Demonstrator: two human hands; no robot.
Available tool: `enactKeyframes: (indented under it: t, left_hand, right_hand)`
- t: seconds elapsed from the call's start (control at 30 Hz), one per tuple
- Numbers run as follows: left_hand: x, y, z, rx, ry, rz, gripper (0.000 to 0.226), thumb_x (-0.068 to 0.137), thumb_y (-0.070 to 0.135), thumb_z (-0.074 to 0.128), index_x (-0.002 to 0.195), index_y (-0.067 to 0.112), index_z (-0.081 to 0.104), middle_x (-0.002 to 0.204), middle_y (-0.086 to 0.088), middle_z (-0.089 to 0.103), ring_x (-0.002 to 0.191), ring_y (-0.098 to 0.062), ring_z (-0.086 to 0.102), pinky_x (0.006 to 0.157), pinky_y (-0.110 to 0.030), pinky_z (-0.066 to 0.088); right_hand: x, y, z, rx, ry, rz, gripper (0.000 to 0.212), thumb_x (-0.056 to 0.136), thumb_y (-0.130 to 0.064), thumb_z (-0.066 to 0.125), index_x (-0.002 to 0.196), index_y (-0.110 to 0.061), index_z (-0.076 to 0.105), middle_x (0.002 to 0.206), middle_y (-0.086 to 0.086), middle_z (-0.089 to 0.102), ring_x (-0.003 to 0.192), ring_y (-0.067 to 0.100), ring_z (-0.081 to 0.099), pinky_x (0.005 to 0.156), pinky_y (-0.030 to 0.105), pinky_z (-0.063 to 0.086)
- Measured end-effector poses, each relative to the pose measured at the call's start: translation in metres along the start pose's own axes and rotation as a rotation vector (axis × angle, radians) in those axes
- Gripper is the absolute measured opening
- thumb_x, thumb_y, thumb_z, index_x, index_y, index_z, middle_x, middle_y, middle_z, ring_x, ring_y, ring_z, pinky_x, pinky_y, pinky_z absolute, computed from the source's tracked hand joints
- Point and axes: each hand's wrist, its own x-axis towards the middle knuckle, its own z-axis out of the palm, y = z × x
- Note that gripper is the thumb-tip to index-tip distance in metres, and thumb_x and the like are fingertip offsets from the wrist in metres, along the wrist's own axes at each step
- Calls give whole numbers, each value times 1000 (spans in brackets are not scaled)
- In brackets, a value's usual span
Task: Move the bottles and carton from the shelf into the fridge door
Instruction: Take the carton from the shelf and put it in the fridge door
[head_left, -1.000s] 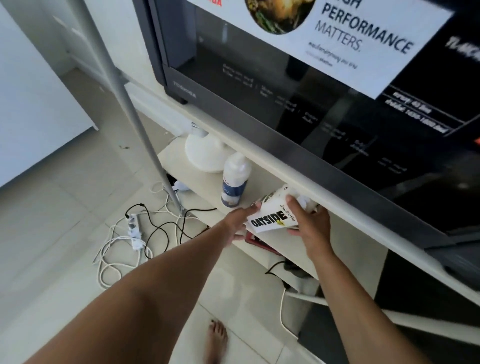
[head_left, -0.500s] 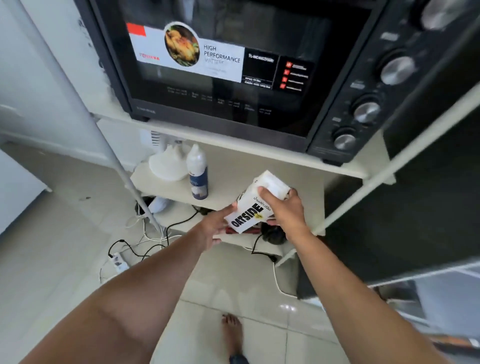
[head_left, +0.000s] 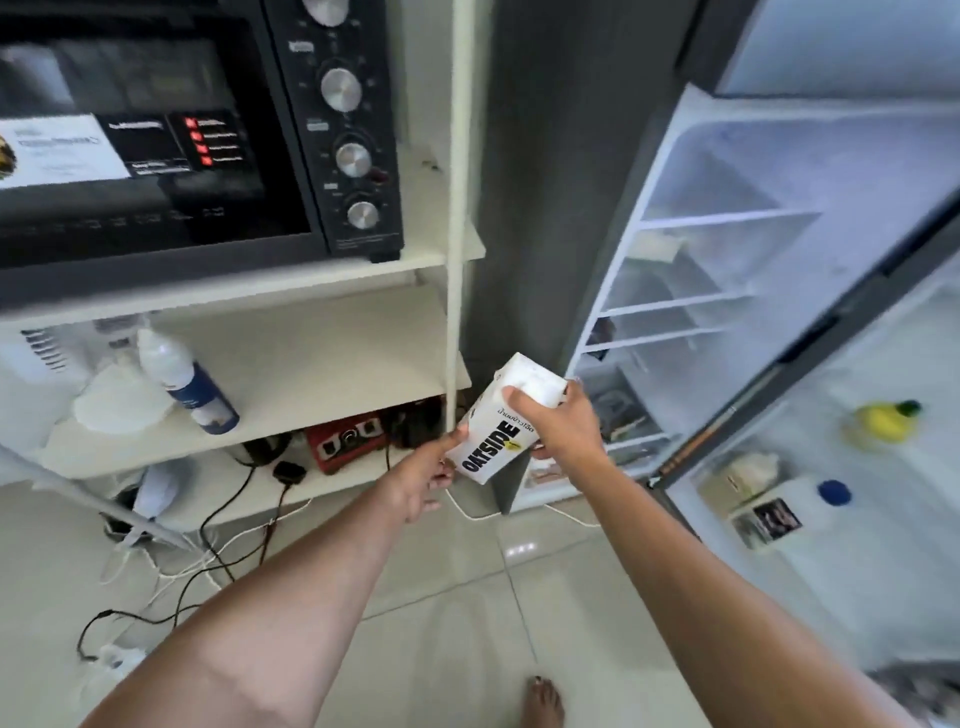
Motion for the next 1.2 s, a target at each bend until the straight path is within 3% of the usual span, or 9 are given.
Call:
enactKeyframes:
  t: [0.17,0.23,0.33,0.43,0.57,0.7,0.87,1.03,1.2]
  left_hand:
    - [17,-3,82,128,-81,-15,63,71,71,61,108,20,61,114,-4,60,103,-19,56,96,-43,38]
    - [24,-5,137,211,-146,-38,54,73,70,60,100,22,60,114,-3,60,107,-21,55,97,-44,37]
    - [34,-14,205,261,-202,-43,57,73,68,60,115,29,59,121,-2,58,118,-24,52,94,-44,37]
    - [49,-32,271,292,-251,-70,51,74,67,60,109,30,63,126,-3,60,116,-23,52,91,-42,38]
    - [73,-64,373,369,-343,-145,54,78,70,53,113,30,64,123,3,60,115,-18,52,95,-42,37]
    - [86,-87,458,351,-403,-196,34,91,55,47,102,29,66,118,4,61,113,-18,54,92,-40,40]
    - [110,-94,538,299,-402,-188,19,96,29,46,94,19,63,88,3,59,86,-16,51,81,-35,42]
    - [146,-98,579,272,-401,-174,32,95,23,48,118,8,65,109,-7,64,97,-19,56,80,-32,45]
    - [181,-102,593,311,-411,-155,37,95,25,47,124,10,63,129,-9,65,104,-18,57,83,-32,46]
  right_hand:
    - [-4,38,-79,46,127,49,80,44,-66,75,106,-22,51,95,-3,68,78,15,70,51,36,61]
    - [-5,64,-128,62,210,79,77,43,-68,74,104,-26,51,96,-4,69,80,17,70,59,41,62]
    - [-7,102,-187,95,288,123,70,46,-68,75,100,-32,51,99,-4,70,84,18,70,66,45,62]
    - [-6,142,-239,79,405,185,78,46,-71,74,108,-29,52,102,-5,69,90,20,69,77,48,60]
    - [-2,204,-309,42,558,289,81,46,-75,71,111,-32,46,99,-7,67,89,19,66,72,42,58]
    - [0,252,-356,36,658,375,75,48,-72,71,107,-41,37,94,-11,58,80,14,55,52,18,36]
    - [15,301,-389,46,722,360,74,53,-57,81,110,-43,35,102,-7,62,91,19,61,72,32,51]
    - [41,341,-400,128,763,325,80,59,-41,85,120,-44,35,103,-10,63,90,12,64,68,24,48]
    - [69,368,-403,165,756,280,79,62,-33,89,119,-46,36,95,-24,60,79,-17,60,57,1,43]
